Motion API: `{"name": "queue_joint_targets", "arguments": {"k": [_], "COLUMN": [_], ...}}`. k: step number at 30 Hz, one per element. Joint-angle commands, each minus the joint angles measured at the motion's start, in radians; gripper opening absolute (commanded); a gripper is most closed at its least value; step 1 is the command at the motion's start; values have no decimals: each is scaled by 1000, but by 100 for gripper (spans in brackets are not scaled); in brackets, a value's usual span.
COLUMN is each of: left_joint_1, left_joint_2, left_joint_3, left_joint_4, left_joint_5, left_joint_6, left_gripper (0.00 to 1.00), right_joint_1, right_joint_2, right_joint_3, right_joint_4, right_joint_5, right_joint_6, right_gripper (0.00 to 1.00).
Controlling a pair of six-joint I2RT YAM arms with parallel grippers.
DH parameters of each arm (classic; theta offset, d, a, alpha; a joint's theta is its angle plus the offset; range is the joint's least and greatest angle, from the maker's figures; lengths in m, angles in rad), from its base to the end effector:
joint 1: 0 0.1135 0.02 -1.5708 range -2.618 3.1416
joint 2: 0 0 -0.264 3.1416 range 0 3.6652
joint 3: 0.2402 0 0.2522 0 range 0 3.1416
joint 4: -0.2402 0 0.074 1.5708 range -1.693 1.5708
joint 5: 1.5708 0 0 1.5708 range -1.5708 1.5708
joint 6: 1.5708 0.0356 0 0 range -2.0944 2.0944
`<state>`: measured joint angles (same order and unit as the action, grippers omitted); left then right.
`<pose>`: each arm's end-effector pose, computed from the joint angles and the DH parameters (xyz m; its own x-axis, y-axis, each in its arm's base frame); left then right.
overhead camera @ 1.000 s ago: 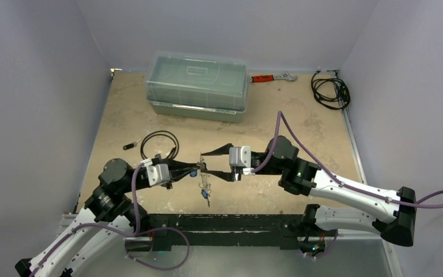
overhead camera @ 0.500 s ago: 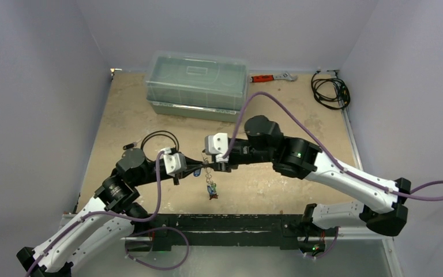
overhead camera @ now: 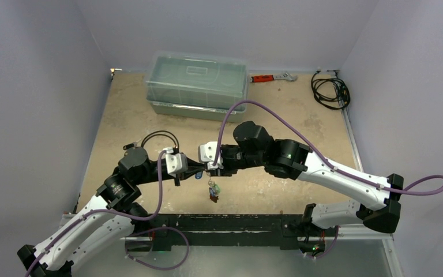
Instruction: Put the keys on the keyring
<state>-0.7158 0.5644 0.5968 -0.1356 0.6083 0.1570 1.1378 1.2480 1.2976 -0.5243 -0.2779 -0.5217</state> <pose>0.0942 -0.1089 0.3120 0.0745 0.1053 -0.9916 0.9677 0.2326 0.0974 0.1062 0.2530 0.3865 0.3197 -0.4504 -0.8336 -0.9411 -0.0490 -0.3345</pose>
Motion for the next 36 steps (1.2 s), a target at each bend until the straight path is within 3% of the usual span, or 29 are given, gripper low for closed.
{"name": "queue_joint_targets", "arguments": {"k": [1, 4, 12, 17, 20, 21, 24, 25, 28, 36], "left_joint_1": [-3, -3, -2, -3, -2, -3, -2, -2, -3, -3], "left_joint_2": [-17, -19, -23, -26, -33, -39, -72, -85, -112, -124], "left_joint_3": [31, 32, 29, 30, 29, 30, 26, 21, 15, 18], "left_joint_4": [85, 85, 91, 91, 93, 93, 101, 107, 110, 110], "left_joint_5": [38, 41, 50, 54, 56, 47, 14, 9, 6, 20], "left_joint_6": [-18, -20, -23, -23, -22, -22, -27, -27, -19, -9], "left_gripper": [0, 0, 0, 0, 0, 5, 40, 45, 46, 37], "right_joint_1": [3, 2, 3, 3, 4, 3, 4, 4, 4, 3], "right_joint_2": [-3, 3, 23, 31, 23, 14, -38, -62, -129, -229], "right_joint_3": [-11, -11, -5, -6, -9, -16, -65, -90, -157, -244], "right_joint_4": [35, 36, 30, 28, 47, 63, 156, 199, 303, 450], "right_joint_5": [32, 41, 20, -11, -8, -2, 28, 38, 45, 31], "right_joint_6": [-17, -21, -20, -27, -29, -28, -16, -10, 3, 40], "right_gripper": [38, 27, 22, 3, 0, 0, 0, 0, 0, 0]}}
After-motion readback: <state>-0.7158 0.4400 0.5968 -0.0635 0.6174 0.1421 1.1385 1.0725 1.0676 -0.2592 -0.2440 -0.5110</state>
